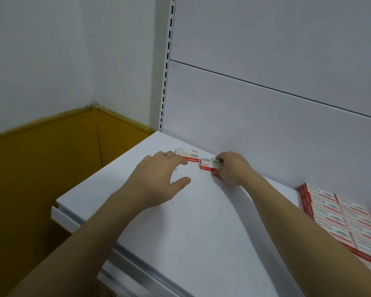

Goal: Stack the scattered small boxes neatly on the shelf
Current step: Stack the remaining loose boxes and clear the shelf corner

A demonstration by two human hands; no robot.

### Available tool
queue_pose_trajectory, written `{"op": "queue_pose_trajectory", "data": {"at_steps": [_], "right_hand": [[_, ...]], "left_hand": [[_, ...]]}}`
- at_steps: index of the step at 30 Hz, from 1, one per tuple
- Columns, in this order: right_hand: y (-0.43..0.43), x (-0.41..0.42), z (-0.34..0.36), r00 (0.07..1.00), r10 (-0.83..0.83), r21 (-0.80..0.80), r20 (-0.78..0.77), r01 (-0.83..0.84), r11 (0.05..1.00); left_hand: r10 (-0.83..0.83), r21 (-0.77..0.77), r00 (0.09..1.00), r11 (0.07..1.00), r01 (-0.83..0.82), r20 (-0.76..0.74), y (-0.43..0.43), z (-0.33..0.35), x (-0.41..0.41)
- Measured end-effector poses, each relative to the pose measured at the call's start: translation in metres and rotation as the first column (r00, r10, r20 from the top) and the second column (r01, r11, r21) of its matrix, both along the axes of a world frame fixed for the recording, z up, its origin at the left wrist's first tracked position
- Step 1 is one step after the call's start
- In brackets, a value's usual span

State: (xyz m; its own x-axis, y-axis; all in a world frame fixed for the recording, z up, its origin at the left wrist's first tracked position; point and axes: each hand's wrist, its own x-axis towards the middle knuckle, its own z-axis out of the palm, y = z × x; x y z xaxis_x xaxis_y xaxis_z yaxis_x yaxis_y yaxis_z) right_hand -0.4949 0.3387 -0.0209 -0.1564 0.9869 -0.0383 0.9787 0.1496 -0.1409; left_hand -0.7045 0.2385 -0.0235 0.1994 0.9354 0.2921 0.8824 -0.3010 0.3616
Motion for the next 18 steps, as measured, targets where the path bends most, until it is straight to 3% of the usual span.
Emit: {"op": "queue_pose_trajectory", "data": {"at_steps": [10, 18], "right_hand": [[-0.049, 0.04, 0.002, 0.984, 0.036, 0.191, -0.177, -0.001, 0.982], [-0.104, 0.112, 0.031, 0.981, 0.047, 0.343, -0.186, 0.02, 0.939]], "left_hand": [[-0.074, 0.0, 0.997, 0.997, 0.075, -0.025, 0.011, -0.004, 0.037], [-0.222, 0.089, 0.974, 0.972, 0.218, 0.034, 0.003, 0.011, 0.121]]}}
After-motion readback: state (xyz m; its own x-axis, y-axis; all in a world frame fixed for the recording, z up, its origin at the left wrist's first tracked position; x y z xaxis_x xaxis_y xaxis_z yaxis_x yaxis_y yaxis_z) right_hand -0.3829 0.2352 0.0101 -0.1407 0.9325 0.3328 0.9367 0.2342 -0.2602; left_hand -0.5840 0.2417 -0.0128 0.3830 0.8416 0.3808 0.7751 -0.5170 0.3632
